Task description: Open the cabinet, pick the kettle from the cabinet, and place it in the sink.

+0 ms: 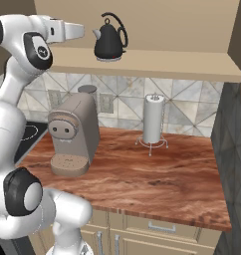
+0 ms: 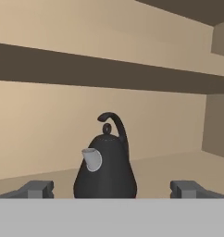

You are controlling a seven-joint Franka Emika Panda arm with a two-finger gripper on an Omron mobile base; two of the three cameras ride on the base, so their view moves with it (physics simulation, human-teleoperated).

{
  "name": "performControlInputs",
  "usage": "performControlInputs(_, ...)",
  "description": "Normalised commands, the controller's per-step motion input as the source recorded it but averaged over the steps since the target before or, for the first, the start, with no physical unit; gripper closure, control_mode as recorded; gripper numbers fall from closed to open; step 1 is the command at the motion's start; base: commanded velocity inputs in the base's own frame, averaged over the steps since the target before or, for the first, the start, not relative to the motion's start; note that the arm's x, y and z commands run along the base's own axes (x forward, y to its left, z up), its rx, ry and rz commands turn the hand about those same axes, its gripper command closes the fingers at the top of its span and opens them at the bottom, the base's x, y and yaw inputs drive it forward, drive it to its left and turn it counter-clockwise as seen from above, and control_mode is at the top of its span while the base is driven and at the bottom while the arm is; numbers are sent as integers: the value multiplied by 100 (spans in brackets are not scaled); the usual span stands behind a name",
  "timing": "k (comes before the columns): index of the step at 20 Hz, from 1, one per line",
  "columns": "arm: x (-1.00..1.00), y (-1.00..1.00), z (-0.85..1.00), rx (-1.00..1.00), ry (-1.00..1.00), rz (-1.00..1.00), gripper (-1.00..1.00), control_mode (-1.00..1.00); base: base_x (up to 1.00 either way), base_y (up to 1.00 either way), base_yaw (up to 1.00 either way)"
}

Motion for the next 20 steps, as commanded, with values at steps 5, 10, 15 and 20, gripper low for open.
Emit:
performControlInputs(5, 18, -4, 3, 5, 0, 0, -100, -100, 0, 0, 0)
performControlInputs(10, 11, -7, 1, 1, 0, 0, -100, -100, 0, 0, 0)
performControlInputs(15, 15, -2, 0, 0, 0, 0, -100, -100, 0, 0, 0)
performControlInputs(20, 21, -3, 0, 0, 0, 0, -100, -100, 0, 0, 0)
